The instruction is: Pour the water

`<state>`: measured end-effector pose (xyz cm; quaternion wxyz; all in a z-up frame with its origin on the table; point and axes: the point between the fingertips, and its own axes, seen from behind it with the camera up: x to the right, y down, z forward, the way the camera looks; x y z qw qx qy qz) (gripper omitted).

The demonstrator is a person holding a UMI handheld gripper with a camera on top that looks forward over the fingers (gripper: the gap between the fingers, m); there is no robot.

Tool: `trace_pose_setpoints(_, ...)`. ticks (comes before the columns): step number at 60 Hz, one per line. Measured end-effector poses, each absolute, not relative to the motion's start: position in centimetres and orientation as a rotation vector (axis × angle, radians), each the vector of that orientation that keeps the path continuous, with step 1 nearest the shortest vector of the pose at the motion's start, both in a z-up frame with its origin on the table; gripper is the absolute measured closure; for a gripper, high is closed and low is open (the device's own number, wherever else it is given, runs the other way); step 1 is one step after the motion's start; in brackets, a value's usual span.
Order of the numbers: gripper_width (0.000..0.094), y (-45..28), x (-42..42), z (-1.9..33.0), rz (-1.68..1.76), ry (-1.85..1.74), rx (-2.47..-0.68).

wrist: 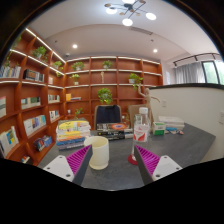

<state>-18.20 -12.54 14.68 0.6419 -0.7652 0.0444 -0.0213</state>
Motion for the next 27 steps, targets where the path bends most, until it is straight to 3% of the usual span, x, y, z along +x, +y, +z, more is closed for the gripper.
trace_pose_setpoints(27, 0.0052, -16.4, -22.1, 17.0, -0.012, -0.020, -1.702)
